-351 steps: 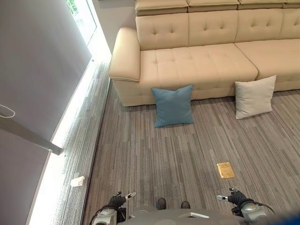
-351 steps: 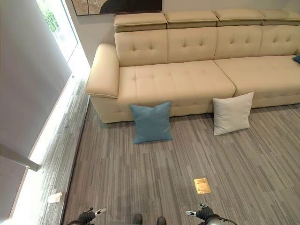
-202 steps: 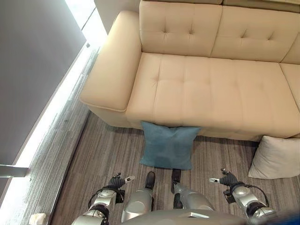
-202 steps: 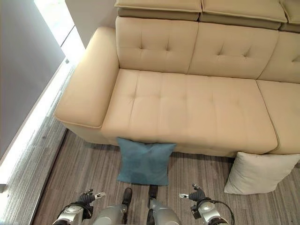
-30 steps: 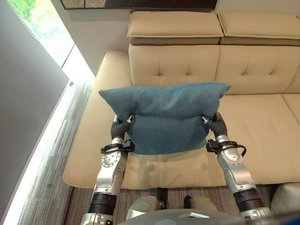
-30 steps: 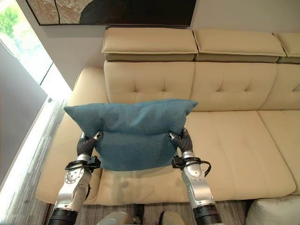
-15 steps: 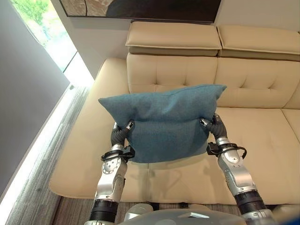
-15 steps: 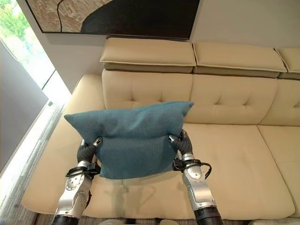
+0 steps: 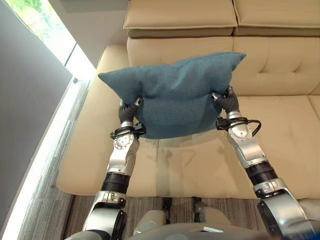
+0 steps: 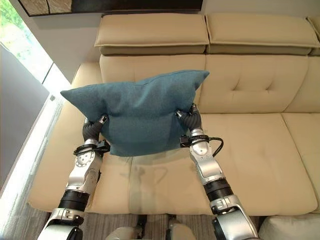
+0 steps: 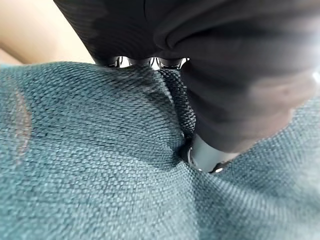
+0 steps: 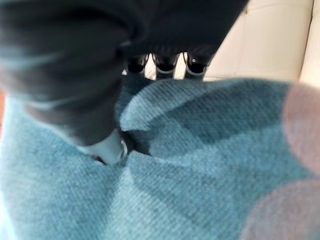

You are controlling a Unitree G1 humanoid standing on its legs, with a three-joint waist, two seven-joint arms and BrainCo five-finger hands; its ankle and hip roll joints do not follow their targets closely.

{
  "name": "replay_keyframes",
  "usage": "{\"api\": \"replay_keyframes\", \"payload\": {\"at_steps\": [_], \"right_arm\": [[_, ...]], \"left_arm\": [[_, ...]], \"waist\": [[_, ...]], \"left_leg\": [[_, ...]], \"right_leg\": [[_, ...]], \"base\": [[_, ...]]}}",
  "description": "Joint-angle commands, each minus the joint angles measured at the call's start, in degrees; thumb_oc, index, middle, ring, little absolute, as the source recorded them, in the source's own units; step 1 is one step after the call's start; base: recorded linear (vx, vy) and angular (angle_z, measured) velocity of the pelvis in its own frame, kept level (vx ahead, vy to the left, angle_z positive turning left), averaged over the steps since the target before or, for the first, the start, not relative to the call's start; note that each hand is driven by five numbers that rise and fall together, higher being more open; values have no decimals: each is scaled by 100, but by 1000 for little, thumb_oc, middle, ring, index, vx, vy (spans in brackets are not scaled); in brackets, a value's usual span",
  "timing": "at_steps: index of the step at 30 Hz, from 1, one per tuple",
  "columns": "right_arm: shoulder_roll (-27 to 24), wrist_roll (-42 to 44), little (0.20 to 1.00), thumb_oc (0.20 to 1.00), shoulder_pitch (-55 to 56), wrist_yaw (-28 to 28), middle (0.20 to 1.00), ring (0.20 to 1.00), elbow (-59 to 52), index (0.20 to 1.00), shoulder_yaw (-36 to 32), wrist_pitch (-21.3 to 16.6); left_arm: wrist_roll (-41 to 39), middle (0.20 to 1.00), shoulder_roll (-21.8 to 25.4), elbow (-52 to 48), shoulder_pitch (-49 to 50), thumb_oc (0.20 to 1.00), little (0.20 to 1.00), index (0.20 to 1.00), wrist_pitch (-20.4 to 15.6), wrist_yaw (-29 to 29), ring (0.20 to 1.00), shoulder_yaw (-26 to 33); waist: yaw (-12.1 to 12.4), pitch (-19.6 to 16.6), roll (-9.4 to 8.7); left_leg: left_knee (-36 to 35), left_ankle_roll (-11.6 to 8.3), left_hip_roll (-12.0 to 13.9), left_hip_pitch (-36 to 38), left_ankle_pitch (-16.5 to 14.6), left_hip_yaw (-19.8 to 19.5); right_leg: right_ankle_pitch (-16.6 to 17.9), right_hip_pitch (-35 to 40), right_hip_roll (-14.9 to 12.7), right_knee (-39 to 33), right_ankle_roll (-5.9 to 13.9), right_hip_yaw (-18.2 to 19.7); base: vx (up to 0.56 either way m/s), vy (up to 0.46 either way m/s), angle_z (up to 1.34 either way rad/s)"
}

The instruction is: Pick up all the scattered cushions and arrange them neatly on the sofa.

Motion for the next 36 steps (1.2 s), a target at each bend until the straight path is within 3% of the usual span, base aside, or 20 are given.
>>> {"api": "replay_keyframes", "payload": {"at_steps": [1,3,6,13,20,25,26,27,28,30,36], "right_arm": [[96,-77,200,200,-1062,-277,200,200,-450,200,128,-533],[-237,-87,200,200,-1960,-530,200,200,-212,200,302,-518],[-461,-66,200,200,-2643,-677,200,200,106,200,452,-513],[-938,-95,200,200,-3896,-923,200,200,618,200,830,-519],[-1281,-153,200,200,-4391,-1107,200,200,785,200,967,-527],[-1196,-173,200,200,-4261,-1110,200,200,893,200,938,-546],[-1183,-171,200,200,-4273,-1101,200,200,956,200,971,-549],[-1170,-183,200,200,-4281,-1099,200,200,1012,200,992,-547],[-1164,-184,200,200,-4302,-1090,200,200,1094,200,1016,-544],[-1212,-248,1000,1000,-4450,-1089,1000,1000,1290,1000,1159,-509],[-1569,-204,1000,1000,-4671,-1125,1000,1000,1450,1000,1362,-451]], "left_arm": [[73,200,426,-32,-1247,200,200,200,-670,144,200,-416],[125,200,1024,414,-2147,200,200,200,-730,349,200,-474],[127,200,1438,830,-2871,200,200,200,-753,459,200,-586],[-34,200,1988,1521,-4001,200,200,200,-799,534,200,-831],[-115,200,2143,1683,-4386,200,200,200,-797,524,200,-946],[-92,200,2186,1790,-4451,200,200,200,-771,525,200,-978],[-80,278,2214,1839,-4495,278,278,278,-765,533,278,-1000],[-70,489,2227,1876,-4544,489,489,489,-762,555,489,-998],[-65,1000,2248,1966,-4628,1000,1000,1000,-760,575,1000,-1012],[-10,1000,2401,2099,-4823,1000,1000,1000,-736,660,1000,-1040],[-147,1000,2749,2345,-4688,1000,1000,1000,-719,735,1000,-860]], "waist": [[28,167,-36],[-4,372,-20],[-20,586,-7],[-59,979,34],[-125,1296,1],[-190,1419,-18],[-195,1440,-14],[-203,1462,-12],[-218,1483,-5],[-239,1559,4],[-171,1655,2]], "left_leg": [[-17,-156,-140,123,-385,-314],[-17,-179,-187,-245,-265,-267],[-17,-203,-200,-475,-179,-205],[-17,-265,-197,-919,-38,-159],[-17,-316,-159,-1284,54,-119],[-17,-335,-149,-1377,82,-104],[-17,-336,-150,-1382,83,-110],[-17,-338,-148,-1392,91,-109],[-17,-340,-148,-1402,100,-112],[-17,-346,-143,-1420,110,-113],[-17,-342,-151,-1312,89,-119]], "right_leg": [[-143,379,105,34,137,252],[-41,89,119,34,112,343],[6,-83,116,34,118,387],[99,-490,113,34,153,491],[170,-884,147,34,168,594],[198,-1002,155,34,162,621],[205,-1011,157,34,162,624],[208,-1023,158,34,163,627],[218,-1031,153,34,169,625],[224,-1048,161,34,175,628],[200,-956,177,34,162,595]], "base": [[-130,42,0],[-139,54,1],[-65,31,-8],[-27,18,-8],[-9,13,-10],[1,1,-1],[0,0,0],[0,0,0],[0,0,0],[0,0,0],[2,-11,-3]]}}
